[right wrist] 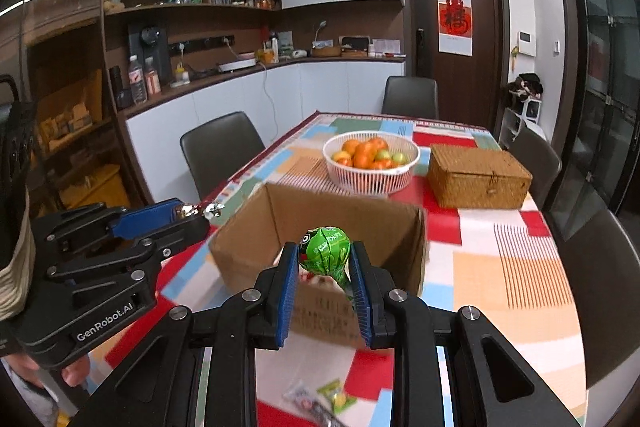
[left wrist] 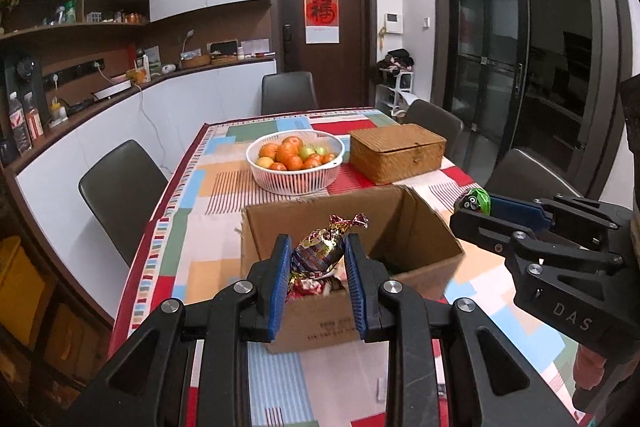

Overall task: Organize snacks
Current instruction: 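Lift the candy and lollipop and carry them over the box, then open the left tool into the box while the right tool drops the lollipop inside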

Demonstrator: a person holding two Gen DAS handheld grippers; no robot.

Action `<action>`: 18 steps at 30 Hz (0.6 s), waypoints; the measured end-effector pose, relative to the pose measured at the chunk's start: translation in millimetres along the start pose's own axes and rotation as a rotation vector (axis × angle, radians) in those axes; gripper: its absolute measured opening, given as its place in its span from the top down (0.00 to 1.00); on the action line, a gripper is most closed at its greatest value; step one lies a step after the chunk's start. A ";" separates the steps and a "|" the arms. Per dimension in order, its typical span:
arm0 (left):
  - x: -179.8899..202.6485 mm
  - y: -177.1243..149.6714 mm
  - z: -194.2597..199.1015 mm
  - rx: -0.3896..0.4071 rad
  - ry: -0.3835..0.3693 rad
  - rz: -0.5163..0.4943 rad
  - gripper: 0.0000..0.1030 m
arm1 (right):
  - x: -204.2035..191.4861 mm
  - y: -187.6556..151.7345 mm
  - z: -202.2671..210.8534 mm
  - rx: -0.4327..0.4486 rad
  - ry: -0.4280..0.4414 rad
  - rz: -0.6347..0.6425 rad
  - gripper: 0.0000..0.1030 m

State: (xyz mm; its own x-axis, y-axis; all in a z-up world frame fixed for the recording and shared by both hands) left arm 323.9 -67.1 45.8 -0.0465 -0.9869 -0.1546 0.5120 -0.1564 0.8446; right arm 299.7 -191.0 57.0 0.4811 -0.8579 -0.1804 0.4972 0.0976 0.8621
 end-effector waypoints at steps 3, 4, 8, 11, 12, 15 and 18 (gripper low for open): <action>-2.2 9.2 -13.9 -0.020 0.001 0.007 0.73 | 3.8 11.4 -12.1 -0.008 0.003 -0.001 0.74; -3.0 12.6 -20.0 -0.026 0.002 0.008 0.73 | 7.0 15.9 -18.4 -0.016 0.008 -0.007 0.74; -1.9 18.5 -39.0 -0.052 0.010 0.008 0.73 | 17.4 24.2 -36.7 -0.046 0.013 -0.022 0.74; -0.7 21.9 -56.5 -0.075 0.017 0.012 0.73 | 24.9 28.5 -49.9 -0.064 0.019 -0.039 0.74; -0.2 22.1 -60.9 -0.081 0.020 0.013 0.73 | 28.2 30.6 -55.9 -0.069 0.022 -0.050 0.74; 1.0 24.2 -76.2 -0.097 0.038 0.013 0.72 | 34.1 32.9 -67.6 -0.084 0.021 -0.065 0.73; -4.0 24.4 -83.4 -0.105 0.091 0.029 0.49 | 42.8 33.2 -78.9 -0.101 0.002 -0.080 0.71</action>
Point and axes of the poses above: each gripper's, at about its wrist camera, not at the fingertips, and z roughly against the way its jaws point, x to its right, y to its top, the point moved 5 cm from there along -z, roughly the way its jaws point, and after that the axes turned 15 degrees about y, right-handed, at the moved point
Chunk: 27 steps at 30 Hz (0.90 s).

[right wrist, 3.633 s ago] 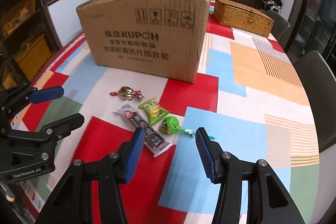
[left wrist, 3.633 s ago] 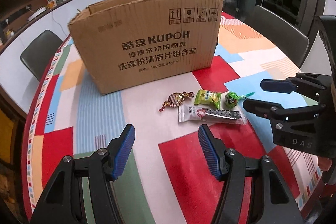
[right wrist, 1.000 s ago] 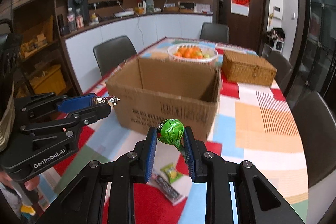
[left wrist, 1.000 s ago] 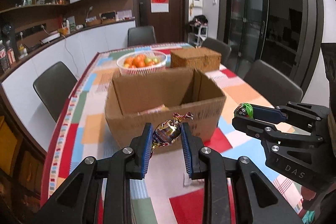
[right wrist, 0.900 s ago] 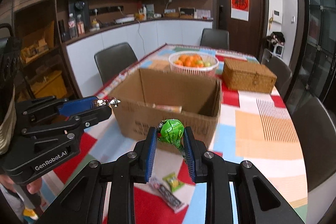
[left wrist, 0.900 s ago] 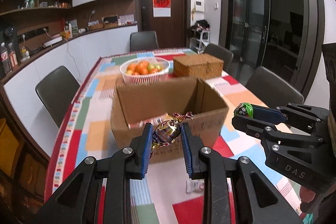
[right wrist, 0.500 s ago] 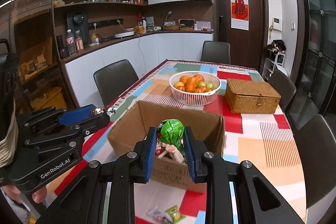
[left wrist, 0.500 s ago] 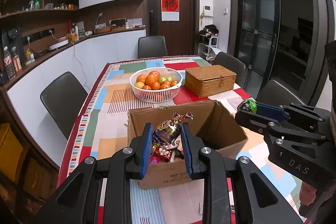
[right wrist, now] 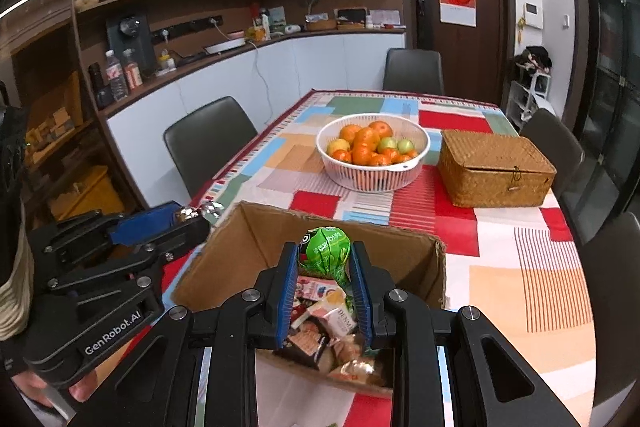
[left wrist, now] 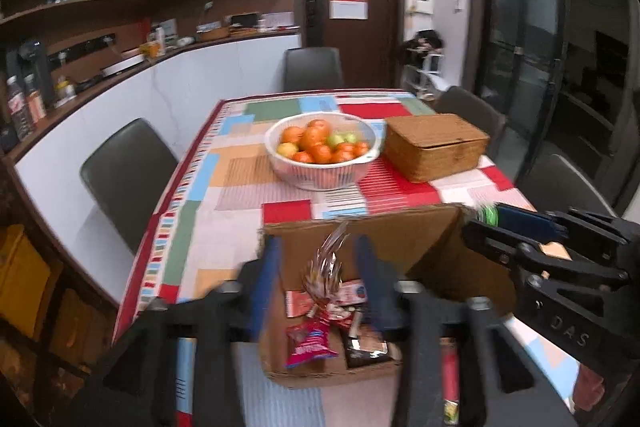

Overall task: Organize snacks
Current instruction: 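Open the left tool into the box while the right tool drops the lollipop inside, then move both open tools back to the last two snacks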

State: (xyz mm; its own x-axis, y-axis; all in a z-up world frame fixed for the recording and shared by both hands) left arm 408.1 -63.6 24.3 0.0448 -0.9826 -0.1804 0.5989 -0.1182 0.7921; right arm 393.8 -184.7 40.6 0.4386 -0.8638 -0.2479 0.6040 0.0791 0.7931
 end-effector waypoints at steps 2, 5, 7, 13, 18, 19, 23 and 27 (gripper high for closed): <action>-2.7 -5.9 2.0 0.003 0.002 0.014 0.47 | 6.3 -4.1 -2.0 -0.009 -0.038 -0.015 0.54; -0.7 -19.0 10.9 0.009 0.005 0.006 0.46 | 10.2 -13.7 2.9 0.004 -0.056 -0.013 0.53; 3.9 -32.5 20.7 0.014 0.005 -0.011 0.43 | 9.9 -20.6 7.6 0.001 -0.064 -0.007 0.53; 24.0 -77.4 45.6 -0.027 -0.051 -0.055 0.42 | 4.6 -58.4 32.0 -0.013 -0.070 0.039 0.53; 42.1 -115.2 55.8 -0.091 -0.085 -0.079 0.42 | 6.4 -92.6 48.1 -0.048 -0.065 0.037 0.53; 45.2 -120.9 56.3 -0.104 -0.092 -0.082 0.42 | 7.5 -101.3 51.7 -0.056 -0.069 0.038 0.53; 61.9 -147.7 57.4 -0.173 -0.123 -0.081 0.42 | 12.5 -125.1 59.9 -0.088 -0.083 0.038 0.53; 76.6 -169.3 51.7 -0.246 -0.139 -0.076 0.42 | 17.5 -150.1 64.1 -0.123 -0.094 0.035 0.53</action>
Point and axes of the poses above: each gripper's, at about its wrist camera, not at the fingertips, and z roughly against the way its jaws point, x to its right, y to its top, the point moved 5 cm from there along -z, roughly the way its jaws point, and after that the axes turned 15 degrees about y, right-handed, at the moved point
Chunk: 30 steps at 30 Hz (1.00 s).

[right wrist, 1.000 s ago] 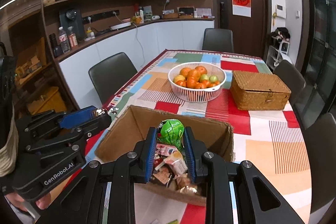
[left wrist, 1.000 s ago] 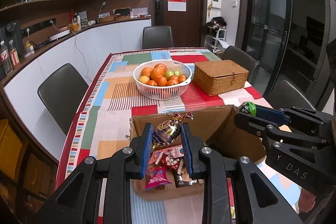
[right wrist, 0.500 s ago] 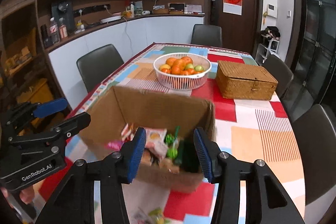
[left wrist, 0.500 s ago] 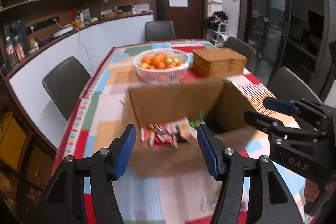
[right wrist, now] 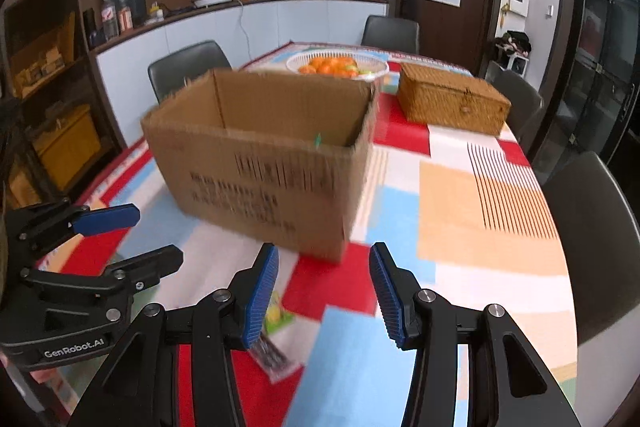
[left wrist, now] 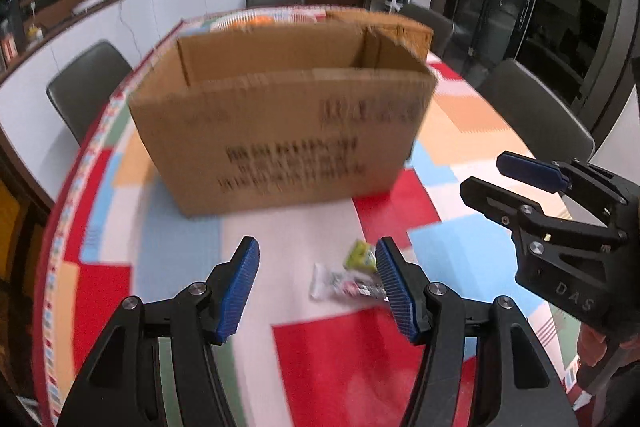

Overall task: Organize snacks
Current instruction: 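Move both open tools back to the last two snacks, then grasp the dark fruit-leather stick with the left tool while the right tool grasps the yellow-green candy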

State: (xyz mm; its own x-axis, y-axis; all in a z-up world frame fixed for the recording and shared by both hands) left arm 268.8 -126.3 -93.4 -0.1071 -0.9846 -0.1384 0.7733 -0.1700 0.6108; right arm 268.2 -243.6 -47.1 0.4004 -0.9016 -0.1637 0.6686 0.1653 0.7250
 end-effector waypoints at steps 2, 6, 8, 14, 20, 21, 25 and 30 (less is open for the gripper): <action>9.0 -7.5 -7.9 -0.043 -0.015 0.008 0.42 | 3.8 -13.9 -1.2 -0.020 0.002 -0.010 0.53; 27.3 -17.6 -22.5 -0.100 -0.018 0.013 0.42 | 13.3 -30.8 -4.7 -0.046 -0.002 -0.038 0.53; 34.1 -24.0 -28.2 -0.130 -0.026 0.015 0.42 | 20.0 -39.6 -5.8 -0.056 0.000 -0.060 0.53; 55.2 -34.3 -48.0 -0.195 -0.053 0.023 0.42 | 37.8 -58.4 -7.3 -0.075 -0.006 -0.108 0.53; 65.7 -43.3 -61.8 -0.212 -0.014 0.005 0.42 | 47.7 -67.8 -7.9 -0.080 -0.022 -0.134 0.53; 66.1 -45.3 -63.2 -0.209 -0.001 -0.006 0.42 | 47.8 -69.5 -8.9 -0.083 -0.020 -0.137 0.53; 59.9 -50.3 -64.6 -0.214 0.001 -0.019 0.57 | 45.4 -73.4 -13.2 -0.091 -0.012 -0.132 0.53; 41.7 -58.3 -63.6 -0.213 -0.020 -0.013 0.67 | 35.9 -75.1 -20.9 -0.103 -0.002 -0.114 0.53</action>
Point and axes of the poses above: each gripper's, at about its wrist camera, not at the fingertips, and z roughly against the way its jaws point, x to its right, y to its top, the point moved 5 cm from there along -z, roughly the way its jaws point, and after that the axes turned 15 degrees about y, right-handed, at the moved point
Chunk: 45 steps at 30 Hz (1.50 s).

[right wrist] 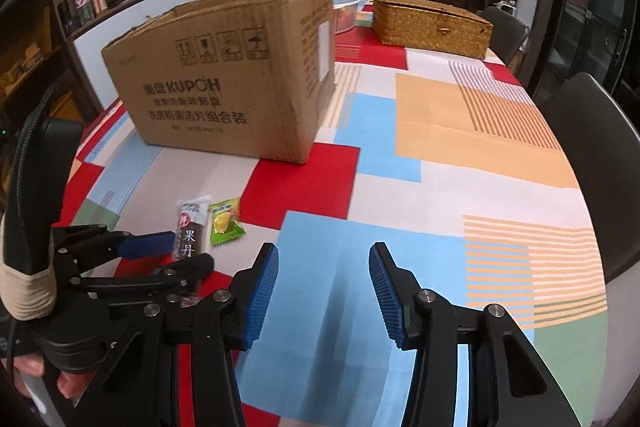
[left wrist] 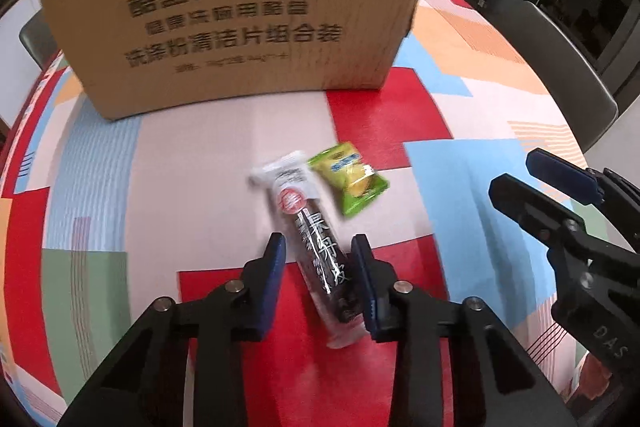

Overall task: Organize snacks
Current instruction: 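Grasp the dark fruit-leather stick with the left tool while the right tool grasps the yellow-green candy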

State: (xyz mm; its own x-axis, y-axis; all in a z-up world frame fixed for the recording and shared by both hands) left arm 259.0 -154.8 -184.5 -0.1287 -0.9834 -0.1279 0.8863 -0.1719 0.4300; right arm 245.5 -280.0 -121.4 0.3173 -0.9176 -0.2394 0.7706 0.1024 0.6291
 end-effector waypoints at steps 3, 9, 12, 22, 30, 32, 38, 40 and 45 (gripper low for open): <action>-11.5 -0.5 -1.2 0.010 -0.004 0.004 0.69 | -9.9 -0.9 -9.7 -0.021 0.018 0.021 0.53; -20.5 5.6 -5.0 0.020 -0.014 0.001 0.80 | -24.7 -0.7 -24.5 -0.051 0.055 0.037 0.53; -33.4 5.0 0.9 0.019 -0.030 0.011 0.82 | -27.7 1.6 -29.6 -0.059 0.076 0.022 0.53; -79.8 5.8 27.7 0.083 -0.001 0.038 0.82 | -46.5 13.8 -57.8 -0.097 0.117 0.023 0.53; -82.9 10.1 20.8 0.081 -0.005 0.056 0.82 | -55.7 19.4 -83.8 -0.145 0.106 0.034 0.64; -83.6 10.8 19.5 0.080 -0.006 0.059 0.82 | -57.6 19.1 -88.2 -0.155 0.102 0.036 0.67; -81.6 11.2 15.2 0.076 -0.009 0.061 0.82 | -58.0 17.0 -94.1 -0.167 0.088 0.031 0.73; -82.4 10.7 16.6 0.077 -0.012 0.063 0.82 | -59.8 15.7 -94.3 -0.165 0.084 0.033 0.75; -83.2 10.8 23.5 0.094 -0.013 0.067 0.82 | -64.9 17.7 -90.1 -0.151 0.079 0.035 0.77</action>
State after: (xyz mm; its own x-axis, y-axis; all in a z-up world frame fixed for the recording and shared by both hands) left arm 268.8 -76.2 -148.2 -0.0770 -0.9934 -0.0844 0.8477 -0.1098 0.5190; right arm 288.3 -184.1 -161.4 0.3833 -0.8800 -0.2803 0.8305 0.1957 0.5215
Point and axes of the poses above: each gripper's, at about its wrist camera, not at the fingertips, and z roughly against the way its jaws point, x to its right, y to its top, the point moved 5 cm from there along -z, roughly the way its jaws point, and after that the axes turned 15 degrees about y, right-handed, at the moved point
